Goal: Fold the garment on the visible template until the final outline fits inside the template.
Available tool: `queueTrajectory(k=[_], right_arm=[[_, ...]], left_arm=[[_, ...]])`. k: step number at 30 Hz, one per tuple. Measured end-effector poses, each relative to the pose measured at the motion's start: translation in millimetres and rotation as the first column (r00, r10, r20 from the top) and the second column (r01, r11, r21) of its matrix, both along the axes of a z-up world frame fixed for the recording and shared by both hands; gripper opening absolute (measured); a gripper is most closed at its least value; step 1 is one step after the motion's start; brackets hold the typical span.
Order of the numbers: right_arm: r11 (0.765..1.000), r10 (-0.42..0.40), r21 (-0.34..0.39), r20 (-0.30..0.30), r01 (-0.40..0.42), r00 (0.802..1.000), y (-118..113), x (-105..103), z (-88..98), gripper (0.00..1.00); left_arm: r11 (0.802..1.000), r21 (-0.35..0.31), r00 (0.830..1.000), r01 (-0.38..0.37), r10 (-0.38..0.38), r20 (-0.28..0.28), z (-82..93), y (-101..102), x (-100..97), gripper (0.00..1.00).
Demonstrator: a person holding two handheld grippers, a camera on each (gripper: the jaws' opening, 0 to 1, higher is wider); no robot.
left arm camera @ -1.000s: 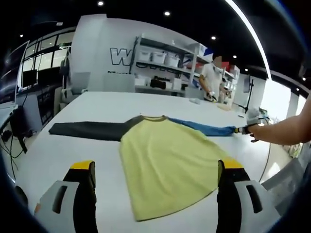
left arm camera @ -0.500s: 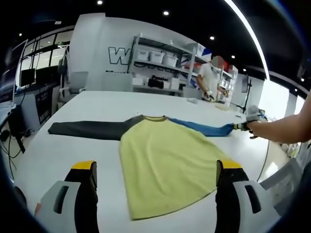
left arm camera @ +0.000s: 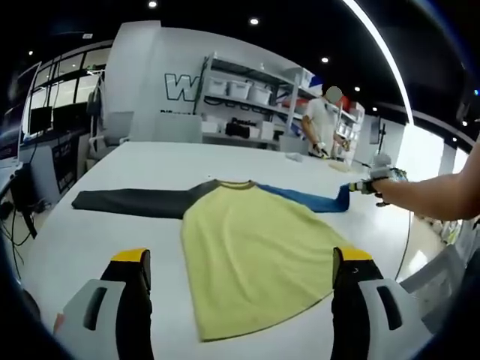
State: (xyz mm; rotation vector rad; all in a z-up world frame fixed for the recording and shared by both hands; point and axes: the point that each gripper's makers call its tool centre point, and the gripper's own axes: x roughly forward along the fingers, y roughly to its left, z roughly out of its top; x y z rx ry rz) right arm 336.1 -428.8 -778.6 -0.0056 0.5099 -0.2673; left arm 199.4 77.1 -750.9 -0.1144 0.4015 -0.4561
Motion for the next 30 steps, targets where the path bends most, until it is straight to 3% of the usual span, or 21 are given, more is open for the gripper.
queueTrajectory(k=[14, 23, 30], right_arm=[[0.983, 0.183, -0.001, 0.032, -0.183, 0.983, 84, 54, 18.4, 0.00], [0.946, 0.324, -0.007, 0.057, -0.324, 0.944, 162, 91, 35.2, 0.00], [0.916, 0.401, -0.013, 0.062, -0.401, 0.914, 207, 106, 43.1, 0.00]], left_arm=[[1.000, -0.001, 1.000, 0.021, -0.021, 0.009, 3.5, -5, -2.8, 0.94], [1.000, -0.004, 0.999, 0.028, -0.028, 0.016, 4.8, -6, -3.0, 0.97], [0.999, -0.008, 0.999, 0.034, -0.034, 0.015, 5.1, -7, -4.1, 0.99]])
